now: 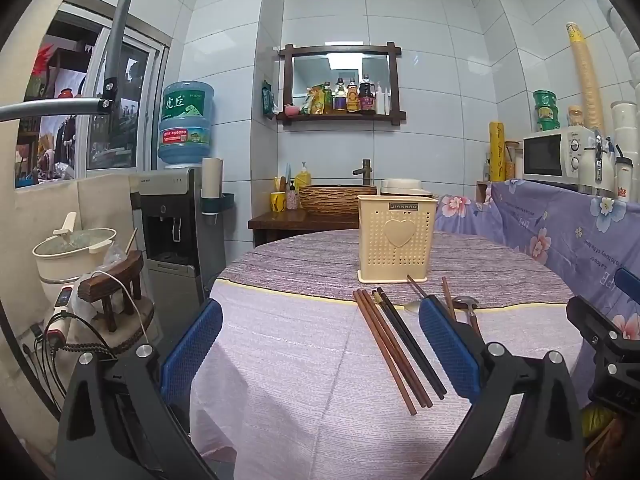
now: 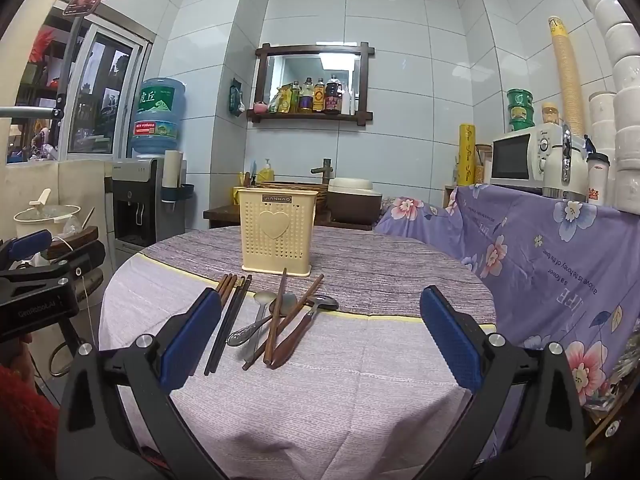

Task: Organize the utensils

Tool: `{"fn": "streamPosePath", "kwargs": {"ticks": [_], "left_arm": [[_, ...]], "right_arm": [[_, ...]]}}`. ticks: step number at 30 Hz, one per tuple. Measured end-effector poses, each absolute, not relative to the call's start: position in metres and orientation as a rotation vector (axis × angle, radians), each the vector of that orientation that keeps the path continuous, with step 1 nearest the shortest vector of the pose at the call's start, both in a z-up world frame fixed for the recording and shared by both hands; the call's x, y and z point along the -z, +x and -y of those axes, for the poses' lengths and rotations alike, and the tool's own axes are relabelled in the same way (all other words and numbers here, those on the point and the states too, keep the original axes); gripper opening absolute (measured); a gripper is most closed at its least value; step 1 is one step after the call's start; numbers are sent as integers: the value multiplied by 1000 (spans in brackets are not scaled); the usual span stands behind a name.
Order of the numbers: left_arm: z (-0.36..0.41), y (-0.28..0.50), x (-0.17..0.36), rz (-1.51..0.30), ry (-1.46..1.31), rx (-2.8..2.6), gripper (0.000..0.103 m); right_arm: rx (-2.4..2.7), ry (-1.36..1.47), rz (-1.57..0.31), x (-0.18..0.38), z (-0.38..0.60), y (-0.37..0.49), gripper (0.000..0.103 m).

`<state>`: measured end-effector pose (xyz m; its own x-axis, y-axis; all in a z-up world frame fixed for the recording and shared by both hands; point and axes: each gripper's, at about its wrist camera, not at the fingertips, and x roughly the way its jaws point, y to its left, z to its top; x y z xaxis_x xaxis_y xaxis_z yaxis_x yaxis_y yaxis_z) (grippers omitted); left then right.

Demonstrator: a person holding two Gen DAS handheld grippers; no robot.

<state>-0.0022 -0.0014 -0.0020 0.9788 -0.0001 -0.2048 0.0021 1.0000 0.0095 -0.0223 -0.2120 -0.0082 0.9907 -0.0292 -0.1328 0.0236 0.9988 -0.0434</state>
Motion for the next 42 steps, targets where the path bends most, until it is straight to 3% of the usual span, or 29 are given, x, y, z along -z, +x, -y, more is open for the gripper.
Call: {"fn": "streamPosePath", "kwargs": {"ticks": [42], "left_arm": [[0,-2,3,-206,13,2,98]], "right_arm": [[25,-52,-138,9,202,-21,98]]}}
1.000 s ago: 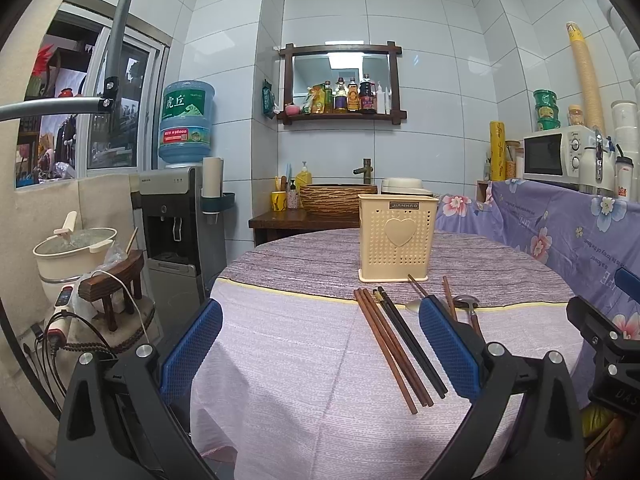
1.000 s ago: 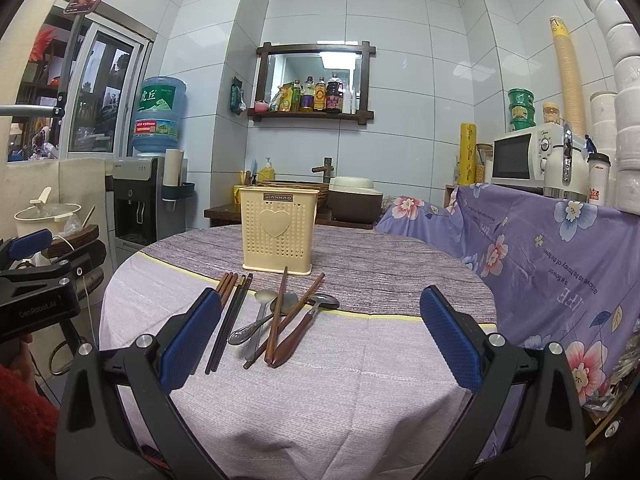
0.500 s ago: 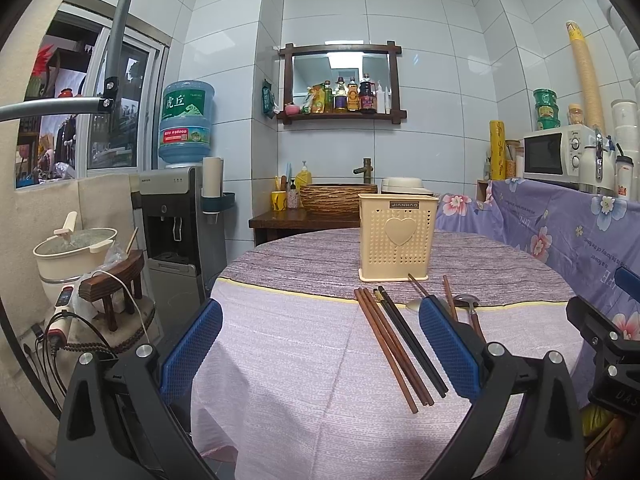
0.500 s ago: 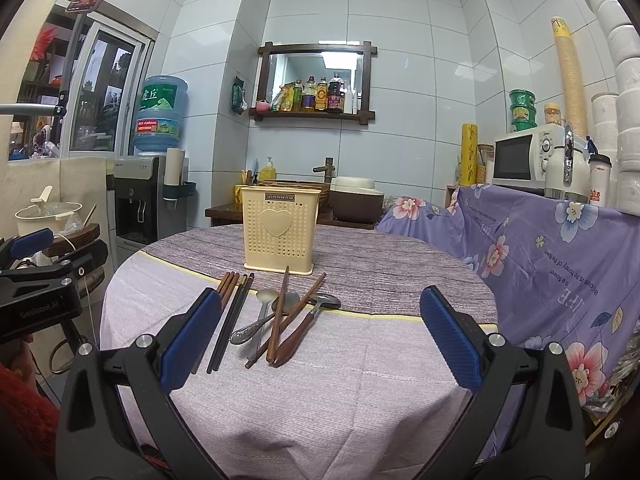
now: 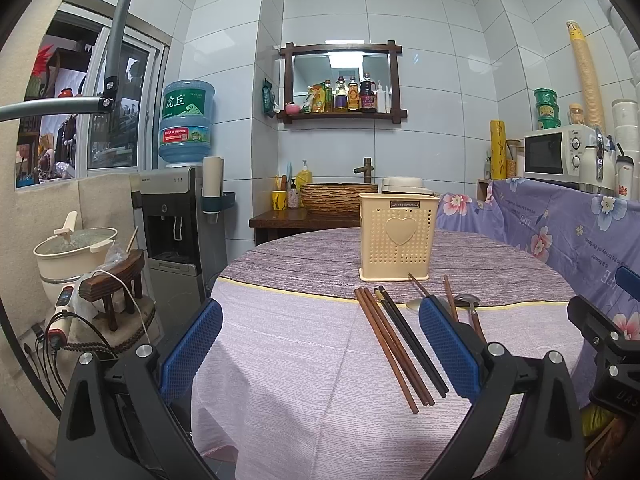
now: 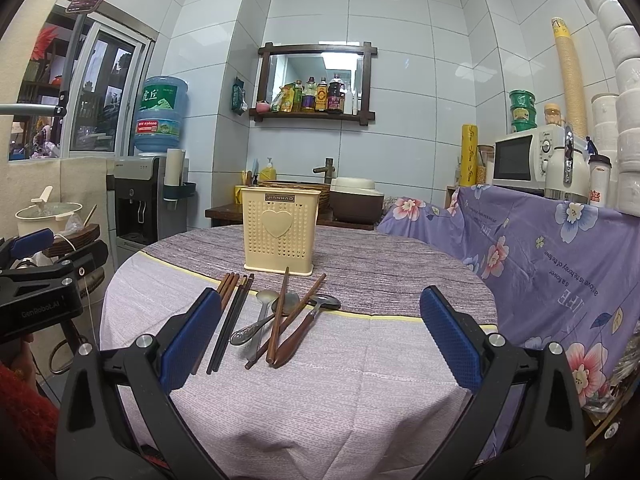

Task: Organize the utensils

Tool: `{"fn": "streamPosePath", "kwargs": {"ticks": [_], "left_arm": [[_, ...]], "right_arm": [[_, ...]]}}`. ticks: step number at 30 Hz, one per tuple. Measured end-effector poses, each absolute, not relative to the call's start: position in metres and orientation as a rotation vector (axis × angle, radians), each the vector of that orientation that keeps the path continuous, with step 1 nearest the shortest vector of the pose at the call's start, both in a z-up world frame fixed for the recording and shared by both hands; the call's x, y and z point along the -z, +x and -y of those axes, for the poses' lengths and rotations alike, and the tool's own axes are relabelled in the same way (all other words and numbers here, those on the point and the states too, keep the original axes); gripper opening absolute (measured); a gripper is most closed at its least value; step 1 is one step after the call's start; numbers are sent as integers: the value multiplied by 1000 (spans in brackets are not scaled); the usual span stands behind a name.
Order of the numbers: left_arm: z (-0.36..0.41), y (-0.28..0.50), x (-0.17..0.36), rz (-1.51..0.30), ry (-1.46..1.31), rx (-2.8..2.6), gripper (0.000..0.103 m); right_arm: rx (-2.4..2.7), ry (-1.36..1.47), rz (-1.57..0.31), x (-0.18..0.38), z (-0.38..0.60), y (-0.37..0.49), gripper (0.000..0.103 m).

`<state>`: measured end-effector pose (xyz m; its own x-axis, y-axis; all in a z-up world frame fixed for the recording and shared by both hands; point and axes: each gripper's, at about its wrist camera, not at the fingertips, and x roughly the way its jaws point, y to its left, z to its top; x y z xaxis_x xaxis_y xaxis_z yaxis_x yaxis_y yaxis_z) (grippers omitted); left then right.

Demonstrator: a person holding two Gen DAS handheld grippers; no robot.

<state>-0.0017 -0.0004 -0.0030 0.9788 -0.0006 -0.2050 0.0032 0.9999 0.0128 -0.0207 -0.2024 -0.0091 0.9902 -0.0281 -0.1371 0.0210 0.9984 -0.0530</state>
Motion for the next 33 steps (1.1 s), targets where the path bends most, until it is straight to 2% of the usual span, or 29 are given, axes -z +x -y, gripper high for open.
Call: {"fn": "streamPosePath", "kwargs": {"ticks": [33], "left_arm": [[0,0,3,-212,14,3,98]], "right_arm": [[29,-56,-152,12,204,-17,98]]}}
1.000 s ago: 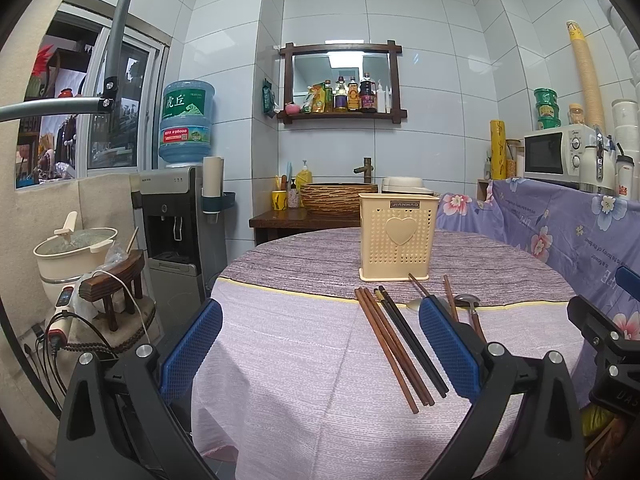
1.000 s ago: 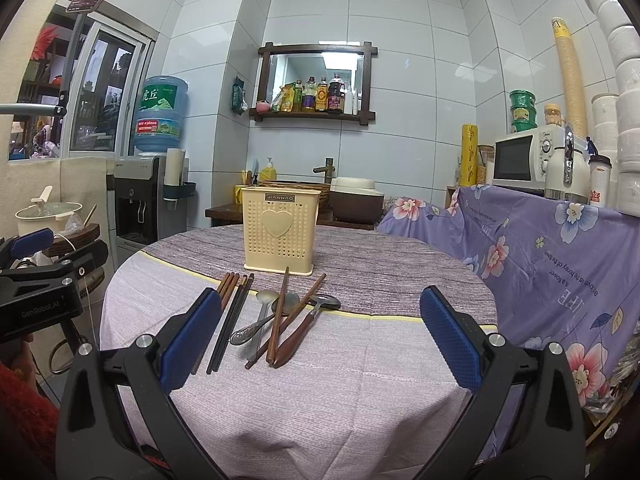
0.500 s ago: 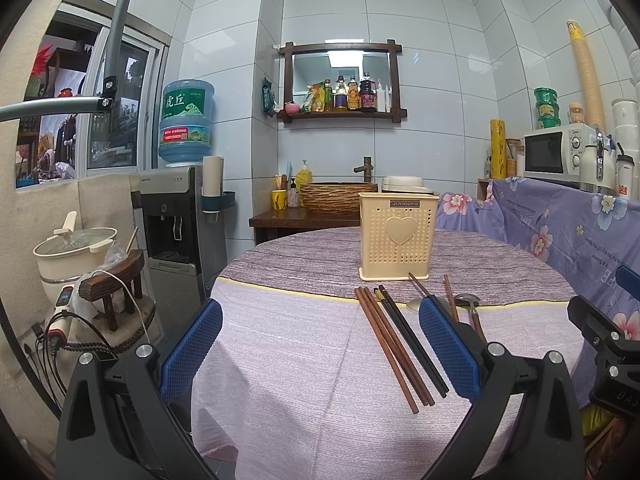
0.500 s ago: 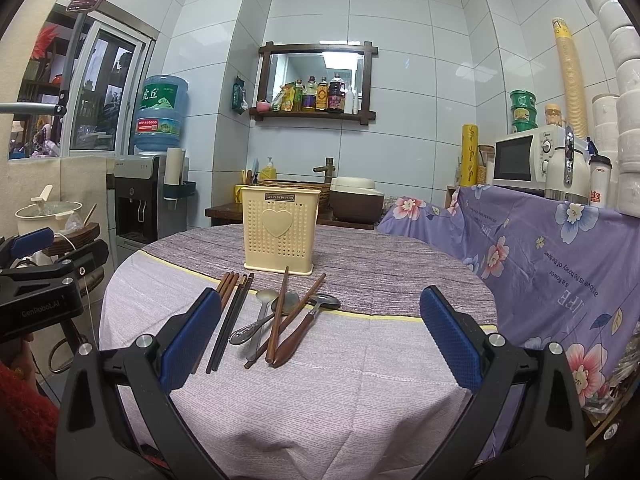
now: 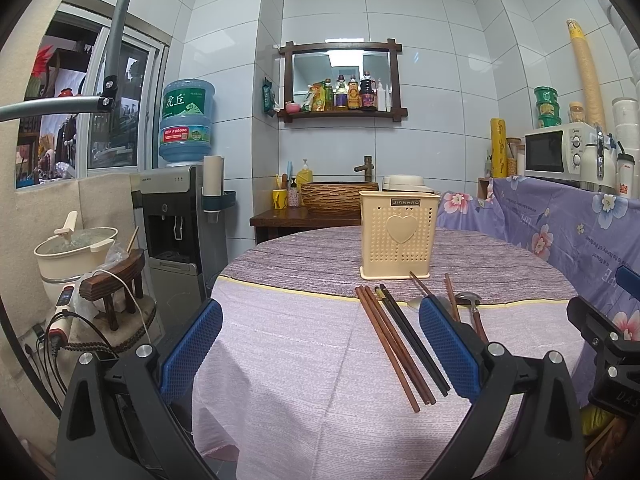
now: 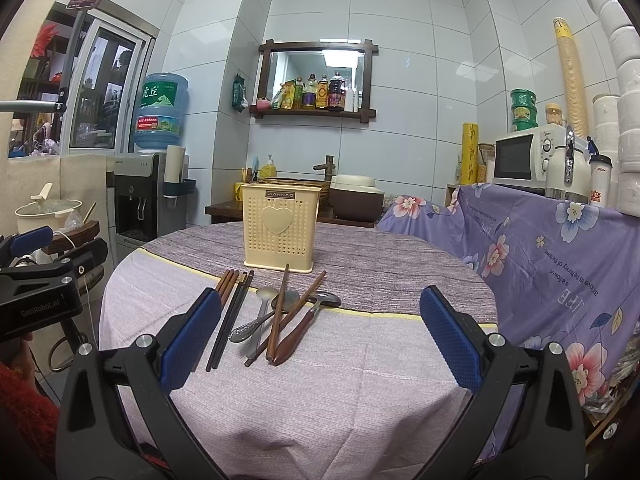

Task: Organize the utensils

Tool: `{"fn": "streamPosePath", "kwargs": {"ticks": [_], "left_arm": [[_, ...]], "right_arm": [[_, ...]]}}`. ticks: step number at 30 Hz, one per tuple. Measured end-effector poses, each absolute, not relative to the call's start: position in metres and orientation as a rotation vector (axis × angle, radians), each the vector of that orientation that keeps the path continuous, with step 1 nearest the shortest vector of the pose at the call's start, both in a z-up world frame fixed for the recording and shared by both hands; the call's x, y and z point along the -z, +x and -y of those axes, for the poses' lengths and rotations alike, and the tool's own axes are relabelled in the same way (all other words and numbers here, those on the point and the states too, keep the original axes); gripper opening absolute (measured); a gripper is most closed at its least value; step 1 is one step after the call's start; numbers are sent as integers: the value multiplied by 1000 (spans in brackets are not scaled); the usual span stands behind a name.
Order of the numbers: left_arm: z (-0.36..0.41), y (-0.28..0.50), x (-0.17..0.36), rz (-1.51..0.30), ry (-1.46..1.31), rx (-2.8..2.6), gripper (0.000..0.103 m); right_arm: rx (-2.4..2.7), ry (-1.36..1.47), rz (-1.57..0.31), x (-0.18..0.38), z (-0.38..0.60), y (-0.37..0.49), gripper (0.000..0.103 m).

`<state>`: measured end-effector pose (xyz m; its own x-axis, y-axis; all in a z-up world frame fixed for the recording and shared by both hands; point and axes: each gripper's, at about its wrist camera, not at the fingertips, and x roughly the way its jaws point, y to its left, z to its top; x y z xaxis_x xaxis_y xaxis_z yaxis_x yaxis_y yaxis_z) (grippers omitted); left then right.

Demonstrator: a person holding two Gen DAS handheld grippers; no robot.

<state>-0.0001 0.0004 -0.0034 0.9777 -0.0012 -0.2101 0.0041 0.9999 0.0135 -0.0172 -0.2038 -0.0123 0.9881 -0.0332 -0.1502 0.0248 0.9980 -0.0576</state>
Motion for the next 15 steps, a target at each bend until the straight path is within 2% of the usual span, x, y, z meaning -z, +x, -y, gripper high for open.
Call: {"fn": "streamPosePath", "kwargs": {"ticks": [4,15], "left_arm": [[-4,7,6,-261,9,3,98],[-20,74,29,-538,38,13,98]], "right_arm": [[47,-59,-197,16,207,-7,98],[95,-33,-430,33,245,60,98]]}}
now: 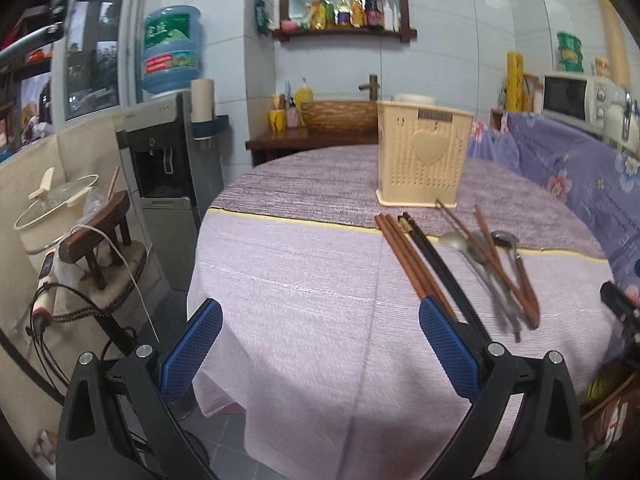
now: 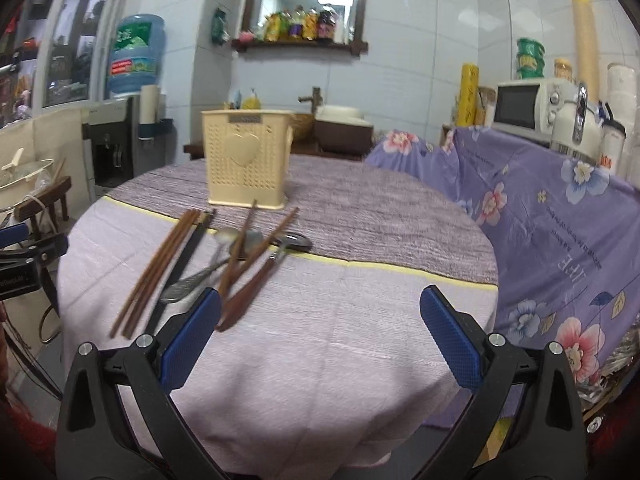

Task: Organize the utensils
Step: 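Grasp a brown chopstick with the left tool while the right tool grasps another chopstick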

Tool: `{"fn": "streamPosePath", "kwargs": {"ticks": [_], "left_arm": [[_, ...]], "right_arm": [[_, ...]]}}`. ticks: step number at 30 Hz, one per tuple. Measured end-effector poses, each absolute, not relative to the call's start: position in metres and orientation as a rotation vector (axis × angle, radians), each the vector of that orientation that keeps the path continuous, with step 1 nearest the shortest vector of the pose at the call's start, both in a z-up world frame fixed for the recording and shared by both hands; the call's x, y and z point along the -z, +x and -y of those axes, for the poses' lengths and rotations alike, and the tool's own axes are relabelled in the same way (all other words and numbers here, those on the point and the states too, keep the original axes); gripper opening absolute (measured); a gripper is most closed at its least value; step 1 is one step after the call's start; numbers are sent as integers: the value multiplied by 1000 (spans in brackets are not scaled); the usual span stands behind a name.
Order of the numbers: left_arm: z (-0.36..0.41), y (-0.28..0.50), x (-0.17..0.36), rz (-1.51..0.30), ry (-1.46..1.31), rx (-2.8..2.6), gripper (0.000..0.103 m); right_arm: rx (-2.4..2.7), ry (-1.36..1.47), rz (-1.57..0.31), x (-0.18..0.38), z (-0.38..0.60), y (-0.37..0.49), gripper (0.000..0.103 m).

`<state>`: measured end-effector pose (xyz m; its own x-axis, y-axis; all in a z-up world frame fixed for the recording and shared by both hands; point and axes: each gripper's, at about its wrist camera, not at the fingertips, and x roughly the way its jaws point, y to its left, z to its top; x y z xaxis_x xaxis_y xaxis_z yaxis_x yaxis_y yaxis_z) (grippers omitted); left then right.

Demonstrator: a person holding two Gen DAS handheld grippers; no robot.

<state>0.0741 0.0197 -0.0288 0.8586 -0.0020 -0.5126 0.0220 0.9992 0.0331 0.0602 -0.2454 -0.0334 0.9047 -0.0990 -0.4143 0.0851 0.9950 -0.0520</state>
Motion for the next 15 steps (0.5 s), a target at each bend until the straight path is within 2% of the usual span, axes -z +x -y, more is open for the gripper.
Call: {"fn": "streamPosePath", "kwargs": {"ticks": [3,10,15], "left_arm": [[-21,98,28,-588,41,55,97],[-8,169,27,-787,-13,155,62],[14,189,34,-862,0,200,49]], "right_arm": [[70,15,-489,35,256,85,98],[28,17,-551,25,247,137,98],[24,-2,-553,22,237,152,98]]}}
